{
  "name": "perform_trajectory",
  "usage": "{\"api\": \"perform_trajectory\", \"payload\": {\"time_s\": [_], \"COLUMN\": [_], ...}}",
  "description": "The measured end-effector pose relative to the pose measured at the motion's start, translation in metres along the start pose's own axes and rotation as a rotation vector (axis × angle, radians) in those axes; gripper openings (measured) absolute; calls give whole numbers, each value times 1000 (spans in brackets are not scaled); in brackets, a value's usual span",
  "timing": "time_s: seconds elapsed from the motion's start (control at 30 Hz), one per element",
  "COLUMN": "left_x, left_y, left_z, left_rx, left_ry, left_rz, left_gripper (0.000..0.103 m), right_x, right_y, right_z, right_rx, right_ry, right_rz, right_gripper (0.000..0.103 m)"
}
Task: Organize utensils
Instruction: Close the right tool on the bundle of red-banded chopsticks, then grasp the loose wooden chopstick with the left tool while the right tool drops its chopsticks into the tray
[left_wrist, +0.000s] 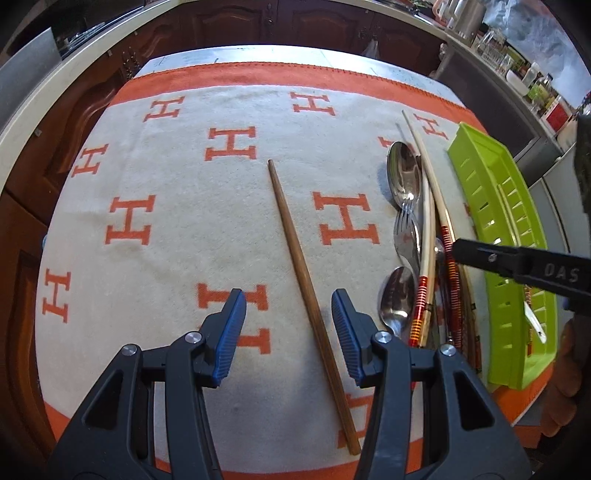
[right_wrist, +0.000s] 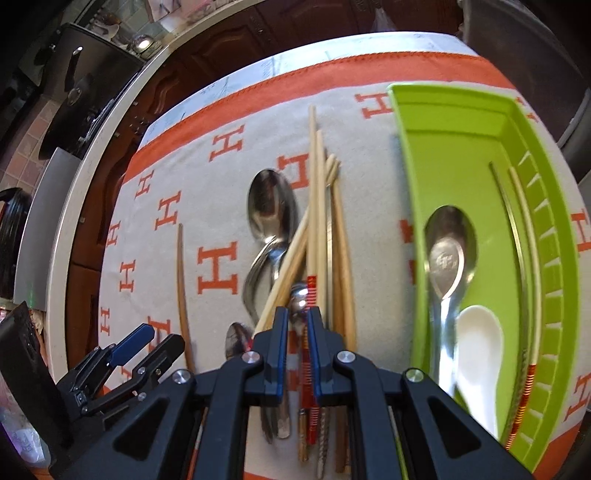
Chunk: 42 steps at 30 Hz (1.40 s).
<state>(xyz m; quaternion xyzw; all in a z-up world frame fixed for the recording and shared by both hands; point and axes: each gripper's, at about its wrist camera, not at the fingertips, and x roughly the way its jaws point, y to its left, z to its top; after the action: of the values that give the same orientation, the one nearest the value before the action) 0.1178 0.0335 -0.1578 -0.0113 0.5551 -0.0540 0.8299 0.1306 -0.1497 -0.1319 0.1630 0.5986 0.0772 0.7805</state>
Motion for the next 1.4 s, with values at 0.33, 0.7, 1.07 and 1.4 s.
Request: {"api": "perform_trajectory", "payload": {"time_s": [0.33,0.7,1.07,1.4], "left_x": [22,24,20,0], "left_y": [-18,-18,-8,8], "left_z": [7,8,8,2], "left_rx": [38,44,4,-96], "left_ry": [17,-5,-24,-50], "left_rz": [70,65,7,-74], "left_gripper": [50,46,5,4], "right_x": [7,16,12,-12], "right_y": [2,24,21,12], "right_z": [8,4,-2,-12], "right_rx": [-28,-176,-168,-116], "right_ry": [2,-6,-51,-79], "right_rz": [-68,-186,-132,-4], "right_gripper": [10,25,11,11]}}
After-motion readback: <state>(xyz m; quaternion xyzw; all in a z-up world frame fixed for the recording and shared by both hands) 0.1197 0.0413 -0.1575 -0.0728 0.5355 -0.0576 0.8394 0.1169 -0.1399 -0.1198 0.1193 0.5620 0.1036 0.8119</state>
